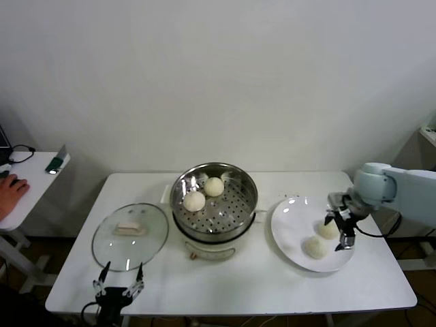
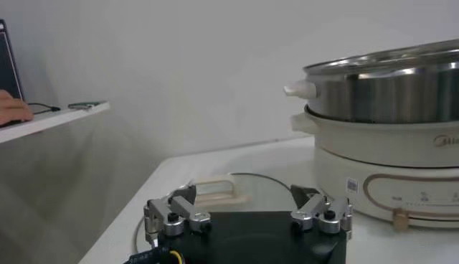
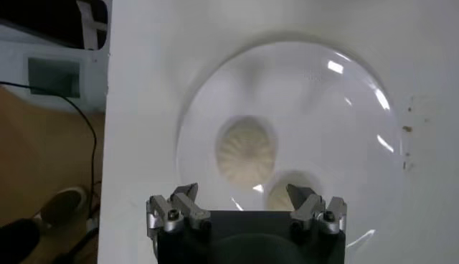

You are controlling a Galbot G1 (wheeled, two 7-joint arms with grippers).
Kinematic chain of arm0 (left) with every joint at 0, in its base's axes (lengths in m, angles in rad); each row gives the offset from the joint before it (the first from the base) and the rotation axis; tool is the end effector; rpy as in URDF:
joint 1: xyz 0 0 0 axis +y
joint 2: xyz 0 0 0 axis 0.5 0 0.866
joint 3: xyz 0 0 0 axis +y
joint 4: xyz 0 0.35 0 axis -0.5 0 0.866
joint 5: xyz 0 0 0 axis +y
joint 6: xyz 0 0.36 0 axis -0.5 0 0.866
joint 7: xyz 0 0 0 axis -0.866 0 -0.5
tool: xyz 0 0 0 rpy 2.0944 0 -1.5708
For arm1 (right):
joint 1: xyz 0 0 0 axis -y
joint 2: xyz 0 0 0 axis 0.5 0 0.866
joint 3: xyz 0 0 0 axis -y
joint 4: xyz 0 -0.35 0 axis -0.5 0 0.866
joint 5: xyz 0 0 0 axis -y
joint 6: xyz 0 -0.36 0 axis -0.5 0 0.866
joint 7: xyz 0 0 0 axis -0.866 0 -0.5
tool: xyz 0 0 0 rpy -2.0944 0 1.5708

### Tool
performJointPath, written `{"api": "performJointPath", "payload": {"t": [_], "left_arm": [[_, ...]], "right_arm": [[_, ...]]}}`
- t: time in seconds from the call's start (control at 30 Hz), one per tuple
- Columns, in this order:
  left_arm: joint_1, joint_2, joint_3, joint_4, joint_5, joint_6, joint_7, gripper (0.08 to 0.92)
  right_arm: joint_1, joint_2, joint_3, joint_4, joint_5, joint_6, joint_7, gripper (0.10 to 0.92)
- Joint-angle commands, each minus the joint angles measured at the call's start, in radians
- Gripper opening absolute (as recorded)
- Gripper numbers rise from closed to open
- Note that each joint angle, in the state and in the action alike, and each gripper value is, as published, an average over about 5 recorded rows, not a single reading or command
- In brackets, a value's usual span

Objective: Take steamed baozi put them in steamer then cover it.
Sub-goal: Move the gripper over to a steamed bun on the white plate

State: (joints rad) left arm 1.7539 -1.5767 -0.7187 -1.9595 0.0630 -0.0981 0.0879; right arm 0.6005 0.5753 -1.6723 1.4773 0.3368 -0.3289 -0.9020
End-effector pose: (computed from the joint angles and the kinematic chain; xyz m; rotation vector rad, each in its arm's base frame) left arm 0.1096 0.0633 -0.3749 0.0945 -2.8991 -0.2283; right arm 0.4674 -0.1637 -0.1744 1.2129 -1.2569 1.2862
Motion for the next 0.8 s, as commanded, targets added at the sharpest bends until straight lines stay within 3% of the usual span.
{"api": "performJointPath", "payload": {"t": [0.03, 0.8], "left_arm": [[0.003, 0.000, -0.007, 0.003, 0.003, -0.003, -0.003, 0.823], [-0.003, 0.000, -0.012, 0.013, 0.007, -0.003, -0.005, 0.823]], "right_arm": [[-0.239, 0.021, 0.173, -0.075, -0.065, -0.022, 0.043, 0.823], [-0.327, 0.089, 0.253, -0.160, -0.085, -0.029, 0.063, 0.814]]}}
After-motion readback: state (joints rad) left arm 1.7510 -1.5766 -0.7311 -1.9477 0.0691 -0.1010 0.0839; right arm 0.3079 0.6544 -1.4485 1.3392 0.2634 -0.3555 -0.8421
